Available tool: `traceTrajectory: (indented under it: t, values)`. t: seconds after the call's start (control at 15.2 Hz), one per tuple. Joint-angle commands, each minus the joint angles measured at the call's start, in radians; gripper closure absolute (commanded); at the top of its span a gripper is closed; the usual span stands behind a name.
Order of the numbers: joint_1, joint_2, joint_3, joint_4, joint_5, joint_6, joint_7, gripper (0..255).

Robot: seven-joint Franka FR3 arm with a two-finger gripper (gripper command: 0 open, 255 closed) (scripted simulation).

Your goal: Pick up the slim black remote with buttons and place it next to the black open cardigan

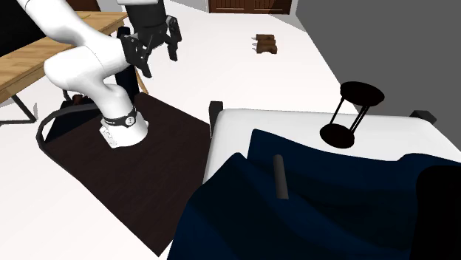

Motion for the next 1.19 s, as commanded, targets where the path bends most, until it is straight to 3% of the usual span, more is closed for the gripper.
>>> traceTrajectory:
  t: [0.0,0.59,1.12]
  values:
    - [0.0,0.0,0.0,0.0,0.0,0.0,0.0,0]
    - [-0.016,0.24,0.154,-0.029,0.119,0.272,0.294,0]
    - [-0.041,0.542,0.261,0.048,0.146,0.506,0.551,0]
